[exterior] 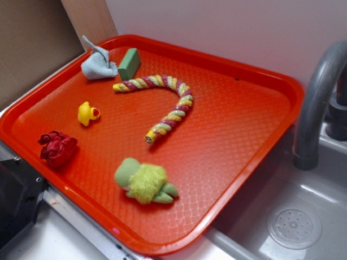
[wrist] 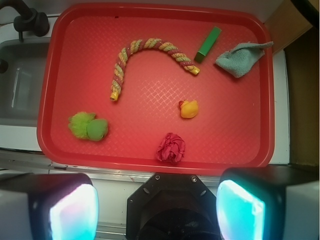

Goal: Grab the green block.

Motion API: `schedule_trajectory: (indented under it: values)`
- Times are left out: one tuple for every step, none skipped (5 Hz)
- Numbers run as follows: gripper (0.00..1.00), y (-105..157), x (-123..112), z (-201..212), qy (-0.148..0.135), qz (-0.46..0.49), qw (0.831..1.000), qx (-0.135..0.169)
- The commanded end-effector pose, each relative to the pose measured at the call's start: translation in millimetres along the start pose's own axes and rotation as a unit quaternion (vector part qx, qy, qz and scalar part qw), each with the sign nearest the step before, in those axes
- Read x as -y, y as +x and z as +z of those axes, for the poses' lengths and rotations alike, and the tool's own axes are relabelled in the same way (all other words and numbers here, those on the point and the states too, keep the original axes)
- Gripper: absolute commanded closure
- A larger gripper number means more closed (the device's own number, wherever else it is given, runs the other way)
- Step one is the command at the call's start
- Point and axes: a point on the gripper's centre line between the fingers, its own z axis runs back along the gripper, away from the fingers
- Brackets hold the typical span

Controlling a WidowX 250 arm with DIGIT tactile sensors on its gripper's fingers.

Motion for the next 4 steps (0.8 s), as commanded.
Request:
schedule_trajectory:
  values:
    - [0.00, 0, 0, 0, 0.000, 0.000, 1.000, 0.000]
    - [0.00, 20, -10, -19, -0.008, 0.124, 0.992, 0.035]
    - [0.00, 41, -27, -40, 0.010, 0.226, 0.972, 0.057]
    - [0.00, 56, -49, -61, 0.037, 0.314, 0.945, 0.087]
